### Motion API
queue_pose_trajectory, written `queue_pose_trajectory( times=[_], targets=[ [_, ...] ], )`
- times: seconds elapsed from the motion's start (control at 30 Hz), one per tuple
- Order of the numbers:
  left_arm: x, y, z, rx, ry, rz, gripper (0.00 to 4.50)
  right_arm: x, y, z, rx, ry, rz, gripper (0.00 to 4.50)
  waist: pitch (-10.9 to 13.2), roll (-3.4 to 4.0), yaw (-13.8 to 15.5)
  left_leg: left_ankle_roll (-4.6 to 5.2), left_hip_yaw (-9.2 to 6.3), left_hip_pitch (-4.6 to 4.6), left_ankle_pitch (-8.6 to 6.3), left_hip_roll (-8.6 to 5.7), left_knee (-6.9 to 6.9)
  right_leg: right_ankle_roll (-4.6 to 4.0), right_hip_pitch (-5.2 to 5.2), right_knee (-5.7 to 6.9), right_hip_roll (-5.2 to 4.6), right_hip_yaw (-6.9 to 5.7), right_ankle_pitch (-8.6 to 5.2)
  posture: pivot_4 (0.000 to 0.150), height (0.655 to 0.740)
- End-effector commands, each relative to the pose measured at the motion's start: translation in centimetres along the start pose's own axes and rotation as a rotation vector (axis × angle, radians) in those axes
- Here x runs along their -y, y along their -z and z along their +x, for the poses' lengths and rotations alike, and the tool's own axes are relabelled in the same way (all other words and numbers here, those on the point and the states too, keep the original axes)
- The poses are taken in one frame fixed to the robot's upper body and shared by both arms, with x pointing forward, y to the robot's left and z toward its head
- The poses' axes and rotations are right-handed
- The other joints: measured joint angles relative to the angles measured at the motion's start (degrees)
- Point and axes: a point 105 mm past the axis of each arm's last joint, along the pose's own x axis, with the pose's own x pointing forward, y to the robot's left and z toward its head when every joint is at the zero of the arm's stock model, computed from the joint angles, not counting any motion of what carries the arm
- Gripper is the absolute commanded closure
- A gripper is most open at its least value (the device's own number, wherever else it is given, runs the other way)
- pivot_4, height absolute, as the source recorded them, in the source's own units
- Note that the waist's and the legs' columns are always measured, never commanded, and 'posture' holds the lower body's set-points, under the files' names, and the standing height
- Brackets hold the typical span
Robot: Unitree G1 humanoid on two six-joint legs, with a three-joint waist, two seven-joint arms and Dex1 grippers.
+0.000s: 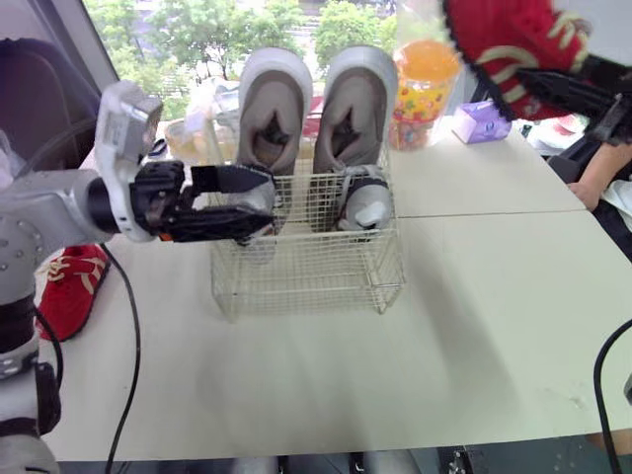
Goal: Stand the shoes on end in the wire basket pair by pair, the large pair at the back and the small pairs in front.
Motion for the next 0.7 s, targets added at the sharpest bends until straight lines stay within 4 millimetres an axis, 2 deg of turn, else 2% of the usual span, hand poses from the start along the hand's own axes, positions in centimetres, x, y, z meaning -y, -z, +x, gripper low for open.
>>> queue_pose_trajectory(
  times=[0.03,0.23,0.47,0.7],
  targets=[
    [0.1,-0.9,0.4,0.001,0.032,0.017,0.00,-3.5,-0.3,1.0,-0.037,-0.129,-0.171,4.20,0.0,-0.12,0.1,-0.02,-0.01,0.00,0.01,-0.05,0.02,-0.01,0.04,-0.02,-0.02,0.02,-0.01,0.150,0.7400],
    [-0.2,-1.1,0.9,-0.025,0.055,-0.011,0.00,-4.7,2.3,2.0,-0.107,-0.181,-0.433,4.20,0.0,-0.20,-0.1,-0.04,0.04,-0.01,0.02,-0.09,0.03,0.00,0.04,-0.08,-0.03,0.11,-0.01,0.150,0.7400],
    [-0.4,-0.3,2.3,-0.016,0.089,-0.044,0.00,-6.1,1.1,3.8,-0.001,-0.225,-0.694,4.20,0.0,-0.20,-0.3,-0.05,0.02,-0.01,0.04,-0.06,0.02,0.01,-0.06,0.01,0.03,0.15,-0.01,0.150,0.7400],
    [-1.2,0.3,2.6,0.004,0.067,-0.057,0.00,-7.6,-0.3,5.1,0.086,-0.269,-0.768,4.20,0.0,-0.21,-0.2,-0.10,0.01,-0.01,0.06,-0.05,0.03,0.00,-0.04,0.02,0.03,0.15,0.00,0.150,0.7400]
  ],
)
